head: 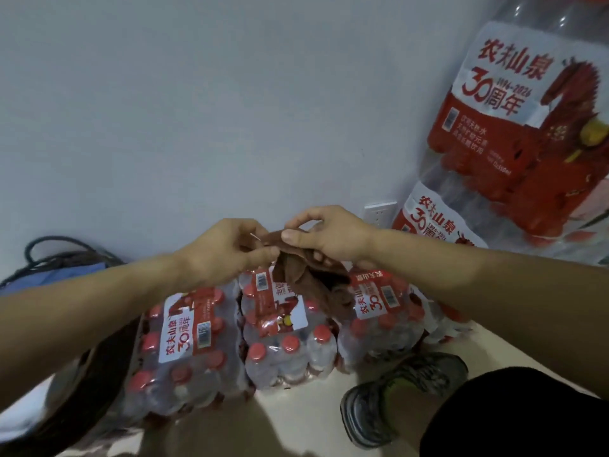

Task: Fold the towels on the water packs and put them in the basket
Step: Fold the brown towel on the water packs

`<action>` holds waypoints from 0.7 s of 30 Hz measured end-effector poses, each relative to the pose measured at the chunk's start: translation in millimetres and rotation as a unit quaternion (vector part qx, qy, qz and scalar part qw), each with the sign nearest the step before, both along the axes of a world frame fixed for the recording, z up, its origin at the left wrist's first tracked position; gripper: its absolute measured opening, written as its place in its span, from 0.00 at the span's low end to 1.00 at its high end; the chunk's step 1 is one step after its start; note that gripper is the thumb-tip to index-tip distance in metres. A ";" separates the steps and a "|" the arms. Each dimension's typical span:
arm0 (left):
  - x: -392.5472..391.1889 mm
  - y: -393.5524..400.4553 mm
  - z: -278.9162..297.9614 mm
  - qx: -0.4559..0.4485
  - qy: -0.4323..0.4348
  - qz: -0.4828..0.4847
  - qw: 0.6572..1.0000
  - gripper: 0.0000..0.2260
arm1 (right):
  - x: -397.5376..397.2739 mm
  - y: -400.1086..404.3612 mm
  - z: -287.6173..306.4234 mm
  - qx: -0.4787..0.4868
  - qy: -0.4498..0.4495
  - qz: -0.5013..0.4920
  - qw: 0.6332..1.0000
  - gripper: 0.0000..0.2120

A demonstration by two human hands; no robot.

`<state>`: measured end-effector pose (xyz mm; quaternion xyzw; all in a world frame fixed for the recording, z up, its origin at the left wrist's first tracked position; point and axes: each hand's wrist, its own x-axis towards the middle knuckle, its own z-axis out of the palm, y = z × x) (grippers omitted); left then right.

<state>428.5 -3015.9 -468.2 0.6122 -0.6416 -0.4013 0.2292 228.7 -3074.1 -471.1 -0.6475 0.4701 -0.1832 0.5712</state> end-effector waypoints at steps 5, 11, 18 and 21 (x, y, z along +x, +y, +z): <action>39.9 24.2 28.8 -0.064 0.040 0.048 0.996 0.16 | 47.1 24.9 34.2 0.063 -0.073 0.030 0.995 0.15; 62.0 53.7 37.0 -0.053 0.145 0.107 0.982 0.18 | 82.1 54.6 36.5 0.074 -0.113 -0.035 0.990 0.15; 85.2 70.0 26.4 -0.071 0.145 0.169 0.972 0.06 | 104.8 64.2 32.2 -0.057 0.004 0.004 0.998 0.04; 107.2 74.3 23.9 -0.066 0.124 0.182 0.973 0.05 | 103.0 57.6 41.7 -0.082 0.003 -0.032 0.996 0.05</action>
